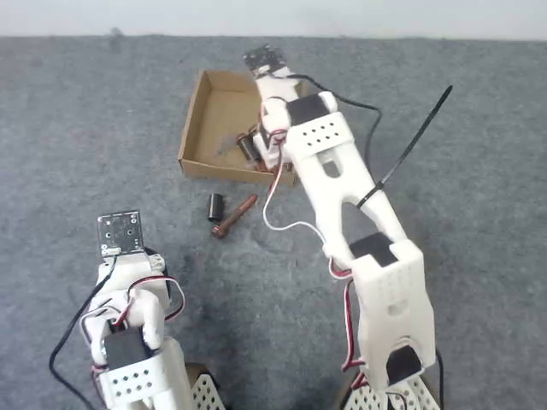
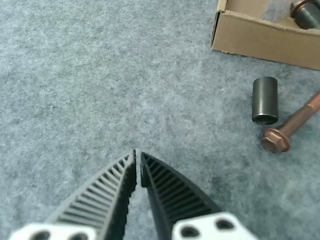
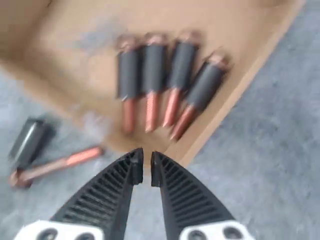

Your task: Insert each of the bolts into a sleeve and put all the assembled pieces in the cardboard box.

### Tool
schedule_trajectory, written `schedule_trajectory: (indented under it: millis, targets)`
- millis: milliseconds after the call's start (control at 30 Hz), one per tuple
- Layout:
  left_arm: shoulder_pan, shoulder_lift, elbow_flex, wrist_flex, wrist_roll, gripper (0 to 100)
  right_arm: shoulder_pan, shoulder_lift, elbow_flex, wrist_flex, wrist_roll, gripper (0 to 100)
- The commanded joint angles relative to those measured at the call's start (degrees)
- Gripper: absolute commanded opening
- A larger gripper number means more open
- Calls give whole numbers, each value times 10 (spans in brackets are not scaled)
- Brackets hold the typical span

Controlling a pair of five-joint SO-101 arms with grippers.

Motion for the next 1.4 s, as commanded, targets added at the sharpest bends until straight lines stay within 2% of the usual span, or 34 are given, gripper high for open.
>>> schedule_trajectory:
  millis: [0, 167, 300, 433, 633, 833, 1033, 1233, 1367]
  targets:
    - [-4, -7, -22, -2, -3, 12, -26, -73, -25, 58, 6, 6]
    - [-6, -8, -19, -13, -2, 12, -41, -119, -25, 127, 6, 6]
    - [-38, -8, -15, -23, -1, 12, -48, -156, -25, 181, 6, 6]
    - [-39, -8, -15, -23, -1, 12, -70, -163, -23, 204, 4, 6]
    - [-38, -8, -15, -23, -1, 12, -100, -162, -21, 206, -84, 6]
    - [-38, -8, -15, -23, -1, 12, -122, -121, -11, 180, -176, 6]
    - [-38, -8, -15, -23, -2, 12, -128, -51, -11, 102, -241, 6]
    - [-37, -8, -15, -23, -2, 12, -152, -14, -13, 34, -275, 7]
    - [-18, -8, -14, -23, -2, 12, -156, -8, -11, 33, -292, 76]
